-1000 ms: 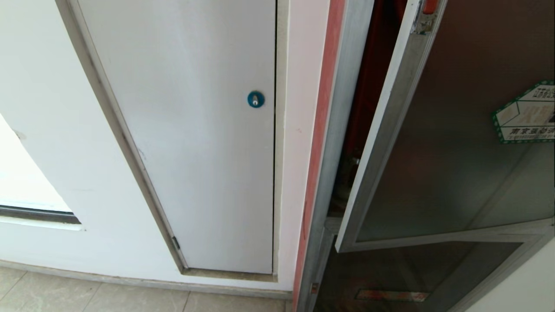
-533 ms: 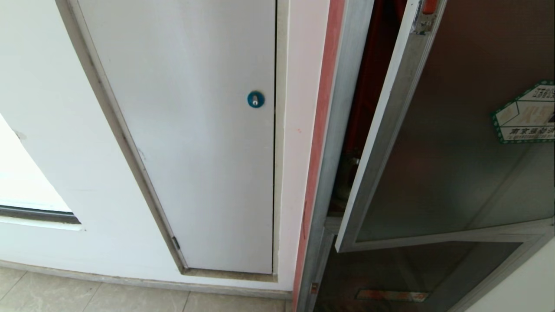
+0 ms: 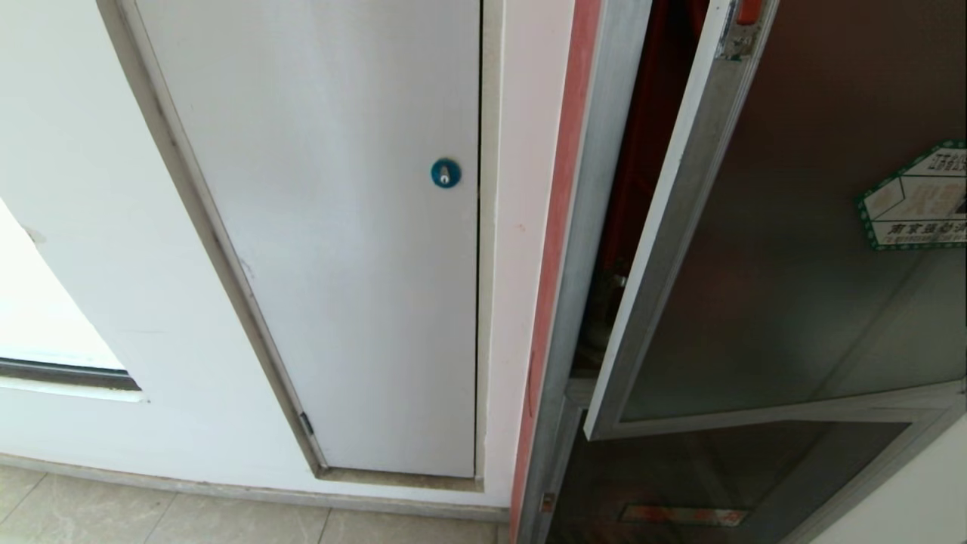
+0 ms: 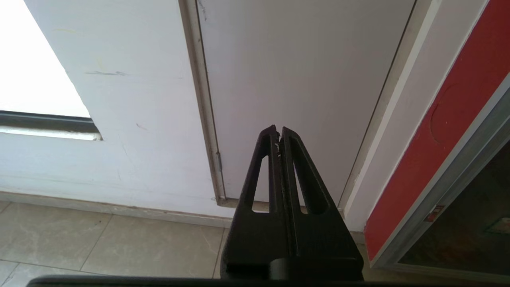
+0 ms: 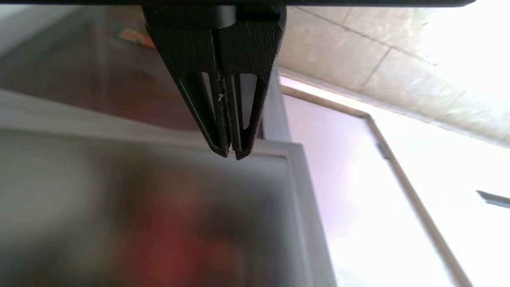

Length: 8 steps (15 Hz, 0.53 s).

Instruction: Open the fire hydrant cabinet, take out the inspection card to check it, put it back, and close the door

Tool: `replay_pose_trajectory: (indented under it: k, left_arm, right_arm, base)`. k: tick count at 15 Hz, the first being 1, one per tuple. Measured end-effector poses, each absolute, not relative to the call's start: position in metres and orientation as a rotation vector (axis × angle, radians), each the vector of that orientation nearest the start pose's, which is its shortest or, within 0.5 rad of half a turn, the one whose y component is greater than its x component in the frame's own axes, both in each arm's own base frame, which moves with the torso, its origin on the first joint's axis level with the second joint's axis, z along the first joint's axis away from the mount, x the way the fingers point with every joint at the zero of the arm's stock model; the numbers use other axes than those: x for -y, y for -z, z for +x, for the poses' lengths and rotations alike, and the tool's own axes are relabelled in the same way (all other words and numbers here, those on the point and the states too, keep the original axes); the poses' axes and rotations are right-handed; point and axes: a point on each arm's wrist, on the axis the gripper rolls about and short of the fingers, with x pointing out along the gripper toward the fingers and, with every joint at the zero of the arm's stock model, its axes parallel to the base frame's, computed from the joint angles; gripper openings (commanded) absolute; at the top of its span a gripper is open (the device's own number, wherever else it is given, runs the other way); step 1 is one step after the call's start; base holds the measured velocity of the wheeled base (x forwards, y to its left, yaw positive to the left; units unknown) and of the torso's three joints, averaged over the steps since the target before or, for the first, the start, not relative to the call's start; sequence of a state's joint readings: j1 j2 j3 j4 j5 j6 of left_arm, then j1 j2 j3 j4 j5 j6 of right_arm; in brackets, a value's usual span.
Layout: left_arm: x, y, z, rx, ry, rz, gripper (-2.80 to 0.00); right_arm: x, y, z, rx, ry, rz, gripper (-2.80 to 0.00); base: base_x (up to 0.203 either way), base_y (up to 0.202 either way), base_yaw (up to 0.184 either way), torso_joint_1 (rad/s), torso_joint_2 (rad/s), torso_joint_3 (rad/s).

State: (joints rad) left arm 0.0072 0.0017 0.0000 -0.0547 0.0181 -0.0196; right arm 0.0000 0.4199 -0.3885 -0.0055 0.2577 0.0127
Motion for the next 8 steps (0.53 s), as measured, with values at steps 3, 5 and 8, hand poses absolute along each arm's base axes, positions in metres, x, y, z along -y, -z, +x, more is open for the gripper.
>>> replay_pose_trajectory:
  k: [3, 5, 8]
  left_arm:
    - [0.000, -0.081, -0.023, 0.053, -0.025, -0.020, -2.80]
    - [0.000, -0.081, -0.023, 0.053, -0.025, -0.020, -2.80]
    - [0.000, -0.081, -0.023, 0.053, -0.025, -0.019, -2.80]
  right_arm:
    - [-0.007, -0.213, 0.027, -0.040, -0.309, 0.058, -2.80]
    - [-0.008, -0.226, 0.042, -0.063, -0.359, 0.085, -2.80]
    - [-0.010, -0.246, 0.064, -0.096, -0.448, 0.112, -2.80]
  base:
    - [0.000, 0.000, 0.000, 0.000, 0.00, 0.000]
    - [0.000, 0.000, 0.000, 0.000, 0.00, 0.000]
    - [0.000, 0.000, 0.000, 0.000, 0.00, 0.000]
